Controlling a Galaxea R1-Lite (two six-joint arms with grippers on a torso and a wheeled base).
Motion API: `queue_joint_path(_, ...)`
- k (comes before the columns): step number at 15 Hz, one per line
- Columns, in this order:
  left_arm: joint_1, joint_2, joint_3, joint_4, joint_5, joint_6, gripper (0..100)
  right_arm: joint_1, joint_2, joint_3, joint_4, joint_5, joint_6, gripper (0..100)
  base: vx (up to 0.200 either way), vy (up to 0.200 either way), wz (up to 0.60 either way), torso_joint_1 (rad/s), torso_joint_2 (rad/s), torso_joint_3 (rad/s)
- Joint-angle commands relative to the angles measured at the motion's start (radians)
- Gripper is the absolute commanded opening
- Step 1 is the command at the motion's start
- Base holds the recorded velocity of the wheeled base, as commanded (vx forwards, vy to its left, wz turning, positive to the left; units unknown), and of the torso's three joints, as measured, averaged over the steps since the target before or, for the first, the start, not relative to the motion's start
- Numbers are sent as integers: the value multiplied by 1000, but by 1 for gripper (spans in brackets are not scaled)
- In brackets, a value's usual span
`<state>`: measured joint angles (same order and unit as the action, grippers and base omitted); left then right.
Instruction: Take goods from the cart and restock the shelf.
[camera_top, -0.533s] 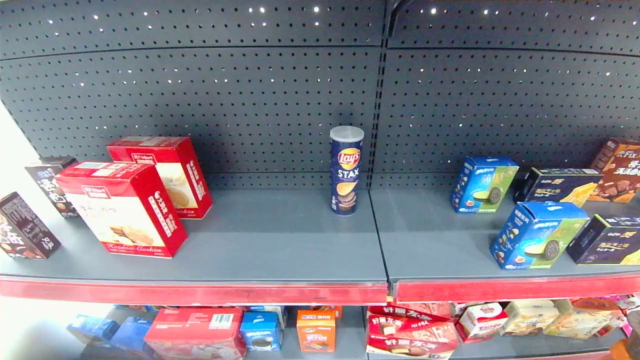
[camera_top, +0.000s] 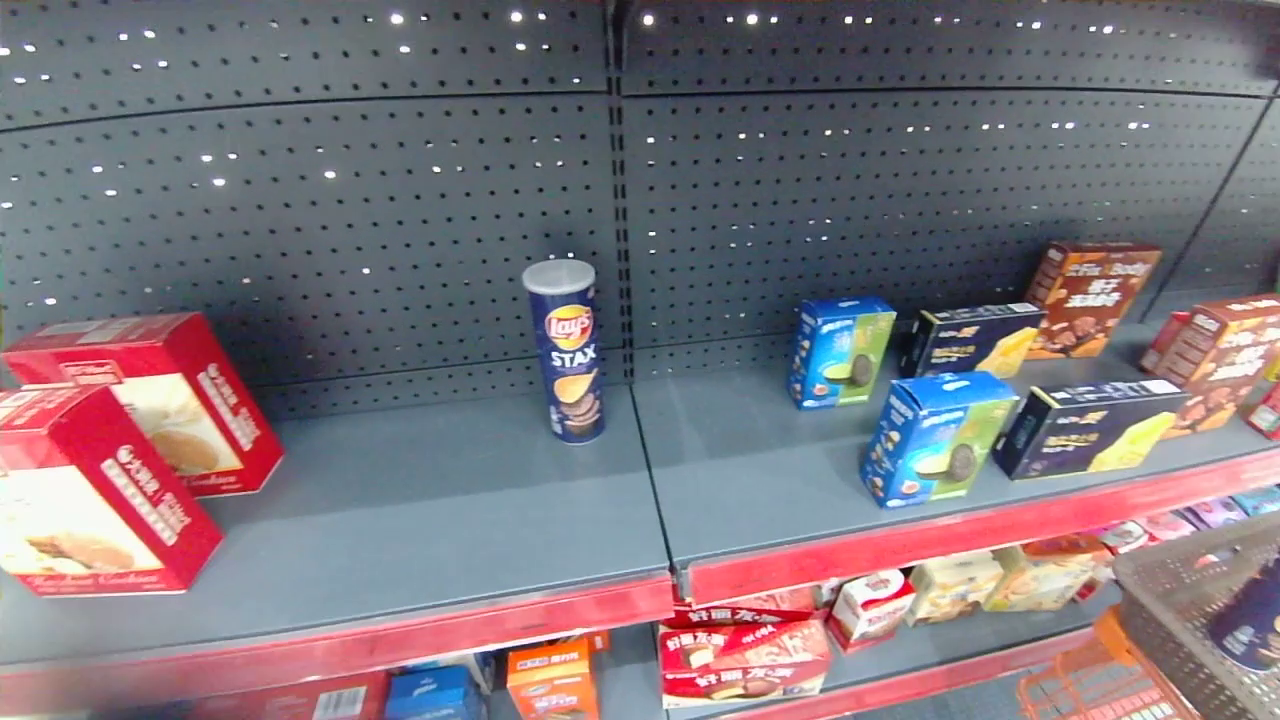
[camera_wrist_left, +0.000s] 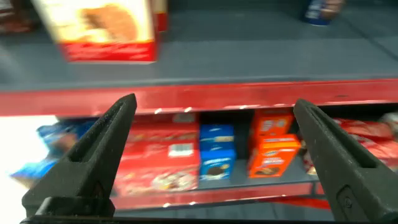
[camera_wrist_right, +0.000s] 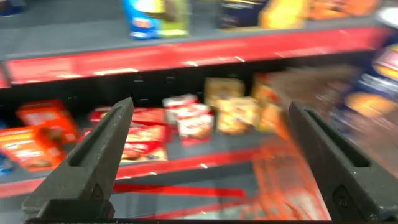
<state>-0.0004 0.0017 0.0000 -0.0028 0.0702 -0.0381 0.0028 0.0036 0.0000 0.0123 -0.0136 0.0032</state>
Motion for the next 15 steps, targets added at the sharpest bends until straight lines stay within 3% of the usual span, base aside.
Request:
queue_joint_path(1, 0, 0, 0, 0, 0, 0, 100, 2, 6, 0, 0, 0, 0, 100, 0, 0, -600, 2, 7, 2)
queue_joint_path(11, 0, 0, 0, 0, 0, 0, 100, 2, 6, 0, 0, 0, 0, 100, 0, 0, -600, 2, 2, 2)
queue_joint_path(15, 0, 0, 0, 0, 0, 0, 100, 0, 4, 0, 0, 0, 0, 100, 0, 0, 0, 0, 0, 0)
